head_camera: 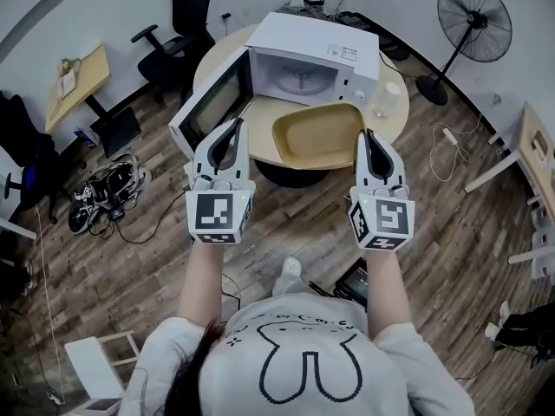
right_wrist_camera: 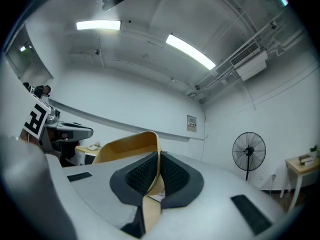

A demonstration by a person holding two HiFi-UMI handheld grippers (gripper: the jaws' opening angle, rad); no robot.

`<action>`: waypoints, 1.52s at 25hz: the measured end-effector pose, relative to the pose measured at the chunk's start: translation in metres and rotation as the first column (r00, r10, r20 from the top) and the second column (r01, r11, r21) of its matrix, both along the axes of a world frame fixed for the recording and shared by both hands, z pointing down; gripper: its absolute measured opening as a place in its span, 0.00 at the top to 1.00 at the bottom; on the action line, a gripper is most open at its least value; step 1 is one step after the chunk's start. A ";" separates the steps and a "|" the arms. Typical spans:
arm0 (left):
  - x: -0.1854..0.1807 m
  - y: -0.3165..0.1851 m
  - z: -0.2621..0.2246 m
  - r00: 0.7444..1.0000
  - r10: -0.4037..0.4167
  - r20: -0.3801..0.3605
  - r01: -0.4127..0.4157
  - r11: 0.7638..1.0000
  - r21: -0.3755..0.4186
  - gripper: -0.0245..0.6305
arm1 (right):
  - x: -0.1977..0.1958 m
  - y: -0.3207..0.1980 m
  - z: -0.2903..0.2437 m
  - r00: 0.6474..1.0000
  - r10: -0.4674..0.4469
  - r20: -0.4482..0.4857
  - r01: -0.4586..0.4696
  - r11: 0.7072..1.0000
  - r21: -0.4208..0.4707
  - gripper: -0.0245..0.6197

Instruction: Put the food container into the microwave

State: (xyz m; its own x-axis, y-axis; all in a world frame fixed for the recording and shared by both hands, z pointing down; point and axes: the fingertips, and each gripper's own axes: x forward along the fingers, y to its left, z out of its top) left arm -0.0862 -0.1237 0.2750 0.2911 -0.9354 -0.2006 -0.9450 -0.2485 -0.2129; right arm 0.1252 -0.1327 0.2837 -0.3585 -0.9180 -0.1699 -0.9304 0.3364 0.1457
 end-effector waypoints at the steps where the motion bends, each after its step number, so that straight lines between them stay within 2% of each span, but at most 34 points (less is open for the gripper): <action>1: 0.001 -0.012 0.000 1.000 -0.002 0.002 0.002 1.000 -0.004 0.95 | 0.001 -0.012 0.000 1.000 -0.003 0.003 0.003 1.000 -0.004 0.90; 10: 0.007 -0.101 0.009 0.999 -0.047 0.001 0.047 0.998 -0.032 0.95 | 0.005 -0.109 0.015 0.999 -0.041 0.014 0.042 0.998 -0.047 0.90; 19: 0.002 -0.128 0.032 0.997 -0.082 -0.004 0.081 0.993 -0.087 0.95 | -0.004 -0.146 0.058 0.996 -0.062 0.070 0.073 0.981 -0.177 0.90; 28: -0.006 -0.158 0.038 0.998 -0.060 0.002 0.060 0.993 -0.101 0.95 | -0.014 -0.175 0.082 0.996 -0.017 0.087 0.039 0.968 -0.249 0.90; 38: -0.020 -0.215 0.047 1.000 -0.012 -0.001 0.012 0.991 -0.134 0.95 | -0.030 -0.229 0.112 0.994 0.057 0.092 -0.022 0.941 -0.339 0.90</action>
